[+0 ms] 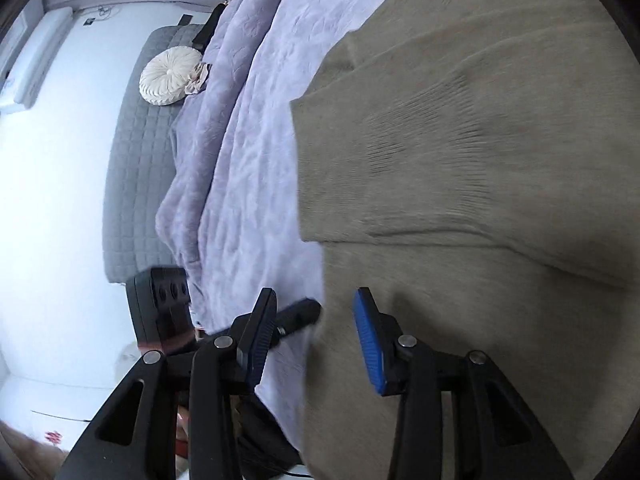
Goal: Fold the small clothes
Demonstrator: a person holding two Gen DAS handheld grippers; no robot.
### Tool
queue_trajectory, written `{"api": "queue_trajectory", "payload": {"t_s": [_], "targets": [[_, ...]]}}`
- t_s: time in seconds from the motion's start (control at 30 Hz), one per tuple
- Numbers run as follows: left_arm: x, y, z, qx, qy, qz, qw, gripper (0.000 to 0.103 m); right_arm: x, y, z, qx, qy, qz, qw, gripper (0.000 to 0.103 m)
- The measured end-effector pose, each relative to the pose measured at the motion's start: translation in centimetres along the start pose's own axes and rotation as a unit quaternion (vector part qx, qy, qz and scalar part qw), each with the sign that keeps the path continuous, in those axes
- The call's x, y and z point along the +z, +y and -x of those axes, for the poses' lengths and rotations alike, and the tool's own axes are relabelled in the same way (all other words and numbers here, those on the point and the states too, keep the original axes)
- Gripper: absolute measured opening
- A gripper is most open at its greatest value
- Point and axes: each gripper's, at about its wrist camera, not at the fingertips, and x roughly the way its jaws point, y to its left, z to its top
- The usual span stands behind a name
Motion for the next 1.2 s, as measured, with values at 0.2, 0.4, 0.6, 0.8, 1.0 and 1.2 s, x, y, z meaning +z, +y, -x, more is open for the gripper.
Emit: {"api": "queue_trajectory", "payload": {"t_s": [0.2,0.4,0.6,0.8,1.0,1.2], "targets": [[-1.6,1.3,1.5,0.051,-0.027,-0.002,0.9983,0.058,2.6,0.8,-6.5,-0.018,-0.005,-0.029,0.999,0.041],[-2.4,1.8,2.5,0.065,-0.058,0.006,0.9962,0.100,3.6,1.7,-6.4,0.038,-0.010,-0.040,0.998,0.031],[-2.6,2.7,2.6,0.073,-0.052,0.024,0.9957,0.100,2.9,2.5,-7.9,-0.004,0.042,-0.024,0.999,0.041],[-2.8,3.1,2.9,0.081,-0.046,0.032,0.9952,0.100,0.9,3.5,-5.6,-0.090,0.020,0.042,0.995,0.041],[-2.9,1.9,1.9,0.088,-0.040,0.032,0.9948,0.100,2.3,4.3,-7.4,-0.103,0.018,0.078,0.991,0.038],[-3.1,1.0,2.0,0.079,-0.031,0.016,0.9963,0.100,1.1,5.2,-8.7,-0.099,0.058,0.098,0.989,0.039]]}}
